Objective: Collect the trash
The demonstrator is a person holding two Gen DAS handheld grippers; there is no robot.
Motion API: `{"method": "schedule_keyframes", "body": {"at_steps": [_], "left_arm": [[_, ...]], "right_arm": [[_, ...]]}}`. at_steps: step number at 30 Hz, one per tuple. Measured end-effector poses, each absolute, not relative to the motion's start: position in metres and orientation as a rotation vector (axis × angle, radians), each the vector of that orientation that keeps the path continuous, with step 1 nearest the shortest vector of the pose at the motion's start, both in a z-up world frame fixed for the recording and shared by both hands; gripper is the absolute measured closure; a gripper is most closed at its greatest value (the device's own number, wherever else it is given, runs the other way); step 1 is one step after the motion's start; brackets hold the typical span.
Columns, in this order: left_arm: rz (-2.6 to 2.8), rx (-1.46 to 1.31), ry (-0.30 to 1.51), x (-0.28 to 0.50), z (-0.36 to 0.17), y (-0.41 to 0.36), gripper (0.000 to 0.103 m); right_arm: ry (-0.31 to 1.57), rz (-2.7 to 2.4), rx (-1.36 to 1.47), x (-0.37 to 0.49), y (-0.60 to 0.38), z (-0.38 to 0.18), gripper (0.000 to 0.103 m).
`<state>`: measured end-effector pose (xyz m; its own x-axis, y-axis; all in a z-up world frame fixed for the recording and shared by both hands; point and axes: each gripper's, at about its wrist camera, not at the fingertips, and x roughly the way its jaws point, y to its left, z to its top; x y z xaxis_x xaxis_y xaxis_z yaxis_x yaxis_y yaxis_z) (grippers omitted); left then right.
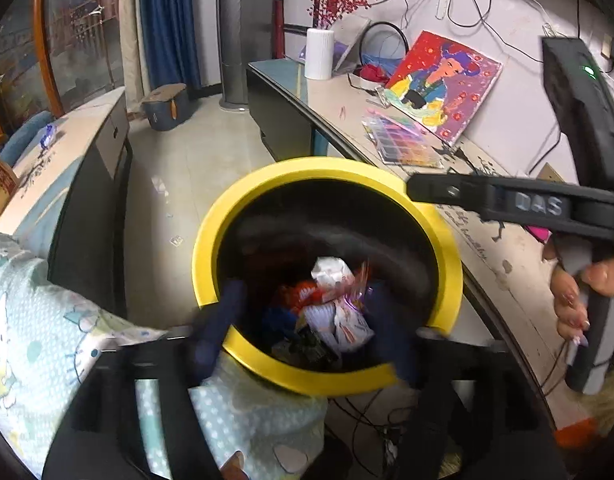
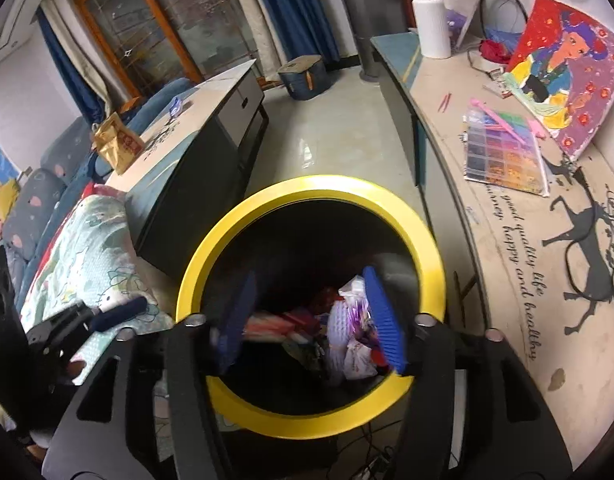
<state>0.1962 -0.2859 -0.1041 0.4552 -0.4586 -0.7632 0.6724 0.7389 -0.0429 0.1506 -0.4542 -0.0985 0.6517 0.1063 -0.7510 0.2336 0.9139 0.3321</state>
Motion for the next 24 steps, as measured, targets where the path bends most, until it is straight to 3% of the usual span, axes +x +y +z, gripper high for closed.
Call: {"method": "schedule_keyframes", "body": {"at_steps": [1, 3, 4, 7, 19, 24], "left_arm": [[-0.703, 0.27, 0.836, 0.197, -0.102, -0.284, 0.029], [-0.687, 0.252, 0.824, 0.197, -0.098, -0.282, 0.014], [-0.679, 0.236, 0.816, 0.197, -0.095, -0.278, 0.012], [-0.661, 0.202, 0.798, 0.196, -0.088, -0.27, 0.008], [-0.566, 0.102, 0.706, 0.181, -0.054, -0.214, 0.007], [-0.497, 0.053, 0.67, 0.17, -0.044, -0.181, 0.007]], "right_arm": [[0.864, -0.079, 0.419, 0.149, -0.454, -0.097, 0.049], [0.855, -0.093, 0.409, 0.143, -0.455, -0.093, 0.046], [0.846, -0.104, 0.408, 0.139, -0.455, -0.091, 0.037], [0.821, -0.123, 0.394, 0.128, -0.454, -0.083, 0.03], [0.703, -0.148, 0.253, 0.095, -0.411, -0.05, 0.012], [0.612, -0.13, 0.222, 0.08, -0.383, -0.037, 0.011]]}}
